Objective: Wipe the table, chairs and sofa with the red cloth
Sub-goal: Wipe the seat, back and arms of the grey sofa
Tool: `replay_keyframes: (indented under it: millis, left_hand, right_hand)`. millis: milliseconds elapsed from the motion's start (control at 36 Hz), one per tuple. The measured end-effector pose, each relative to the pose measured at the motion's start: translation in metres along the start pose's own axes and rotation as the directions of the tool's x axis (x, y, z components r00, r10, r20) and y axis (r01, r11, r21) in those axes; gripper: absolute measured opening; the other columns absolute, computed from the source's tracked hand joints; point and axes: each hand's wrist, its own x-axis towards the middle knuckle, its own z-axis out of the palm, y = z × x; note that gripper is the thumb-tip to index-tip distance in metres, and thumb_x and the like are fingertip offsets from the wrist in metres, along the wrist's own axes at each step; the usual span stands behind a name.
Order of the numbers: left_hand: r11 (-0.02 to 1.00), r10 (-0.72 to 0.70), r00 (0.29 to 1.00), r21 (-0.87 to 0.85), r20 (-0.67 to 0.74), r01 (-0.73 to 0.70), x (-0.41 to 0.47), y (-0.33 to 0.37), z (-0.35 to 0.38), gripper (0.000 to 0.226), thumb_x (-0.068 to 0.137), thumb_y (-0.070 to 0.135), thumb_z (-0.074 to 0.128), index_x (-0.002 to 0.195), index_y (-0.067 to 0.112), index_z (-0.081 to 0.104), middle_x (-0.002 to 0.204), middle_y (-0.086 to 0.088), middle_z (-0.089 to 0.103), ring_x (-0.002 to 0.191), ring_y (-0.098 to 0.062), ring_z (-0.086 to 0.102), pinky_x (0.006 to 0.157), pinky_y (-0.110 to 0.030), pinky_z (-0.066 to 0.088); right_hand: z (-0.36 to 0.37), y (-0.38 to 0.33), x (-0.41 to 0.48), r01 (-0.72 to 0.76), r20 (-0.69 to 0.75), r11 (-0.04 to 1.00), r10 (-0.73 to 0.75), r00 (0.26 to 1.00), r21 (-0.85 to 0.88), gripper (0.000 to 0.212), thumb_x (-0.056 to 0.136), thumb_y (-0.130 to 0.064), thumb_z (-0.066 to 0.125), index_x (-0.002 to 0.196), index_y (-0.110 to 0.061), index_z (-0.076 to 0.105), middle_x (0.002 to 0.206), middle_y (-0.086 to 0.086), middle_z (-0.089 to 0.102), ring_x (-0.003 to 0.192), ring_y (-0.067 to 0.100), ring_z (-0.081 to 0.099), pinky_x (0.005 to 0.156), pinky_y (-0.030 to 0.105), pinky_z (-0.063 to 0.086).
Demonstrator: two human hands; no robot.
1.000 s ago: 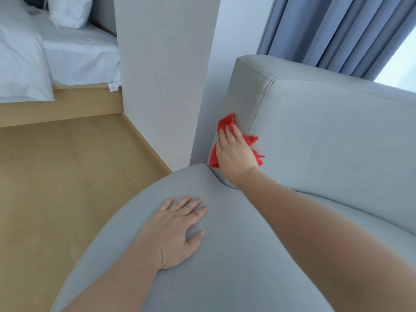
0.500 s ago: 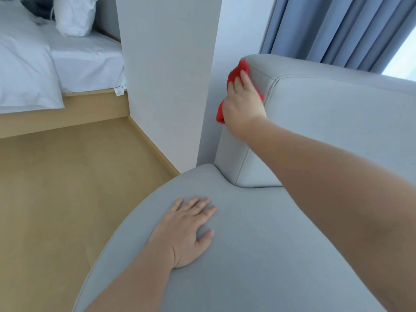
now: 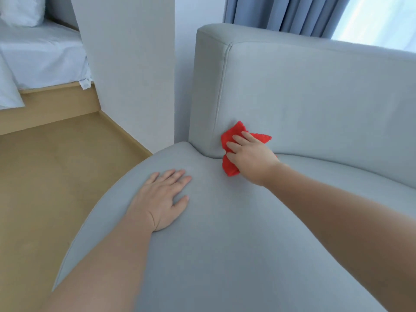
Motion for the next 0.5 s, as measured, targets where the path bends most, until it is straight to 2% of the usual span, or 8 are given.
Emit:
replay_keyframes:
  millis: [139, 250, 333, 444, 500]
  left_hand:
    - [1.000, -0.019, 0.998, 0.021, 0.058, 0.018, 0.001, 0.001, -0.002, 0.086, 0.071, 0.063, -0.008, 0.151, 0.036, 0.013, 0.158, 0.016, 0.007, 0.145, -0.006, 0.004, 0.117, -0.034, 0.001]
    - [0.997, -0.056, 0.990, 0.061, 0.133, 0.048, 0.002, 0.004, -0.010, 0.061, 0.094, 0.054, 0.014, 0.152, 0.034, 0.008, 0.158, 0.016, 0.003, 0.145, -0.005, 0.003, 0.118, -0.035, 0.002]
    - [0.988, -0.126, 0.974, 0.116, 0.187, 0.106, 0.003, 0.014, -0.018, 0.057, 0.098, 0.049, 0.017, 0.152, 0.031, 0.008, 0.159, 0.013, 0.003, 0.145, -0.008, 0.006, 0.118, -0.035, 0.009]
    - [0.938, -0.341, 0.918, 0.137, 0.204, 0.319, 0.012, 0.059, -0.029, 0.055, 0.095, 0.037, 0.027, 0.145, 0.014, 0.034, 0.151, -0.005, 0.032, 0.135, -0.025, 0.036, 0.109, -0.038, 0.033]
    - [0.926, -0.373, 0.903, 0.137, 0.212, 0.351, 0.016, 0.091, -0.033, 0.058, 0.095, 0.044, 0.027, 0.140, 0.013, 0.044, 0.147, -0.008, 0.041, 0.131, -0.026, 0.043, 0.108, -0.037, 0.035]
  right_hand:
    - [-0.023, 0.005, -0.055, -0.026, -0.011, 0.999, 0.026, 1.000, 0.023, 0.037, 0.085, -0.013, 0.047, 0.119, -0.017, 0.060, 0.129, 0.007, 0.053, 0.121, 0.032, 0.043, 0.112, 0.045, 0.021]
    - [-0.049, 0.009, -0.111, -0.078, -0.074, 0.992, 0.086, 0.994, 0.100, 0.040, 0.071, -0.005, 0.062, 0.110, -0.014, 0.066, 0.119, 0.009, 0.060, 0.113, 0.035, 0.052, 0.103, 0.047, 0.037]
    - [-0.070, 0.011, -0.159, -0.144, -0.106, 0.976, 0.163, 0.981, 0.164, 0.046, 0.060, -0.002, 0.071, 0.104, -0.013, 0.069, 0.110, 0.009, 0.065, 0.104, 0.036, 0.058, 0.094, 0.045, 0.047]
    - [-0.090, 0.006, -0.221, -0.267, -0.141, 0.931, 0.308, 0.941, 0.250, 0.042, 0.062, -0.001, 0.071, 0.102, -0.014, 0.070, 0.104, 0.008, 0.066, 0.096, 0.035, 0.061, 0.087, 0.040, 0.051]
    - [-0.093, 0.004, -0.250, -0.326, -0.144, 0.889, 0.386, 0.911, 0.320, 0.043, 0.060, 0.000, 0.071, 0.100, -0.015, 0.069, 0.100, 0.005, 0.065, 0.094, 0.032, 0.060, 0.085, 0.038, 0.051]
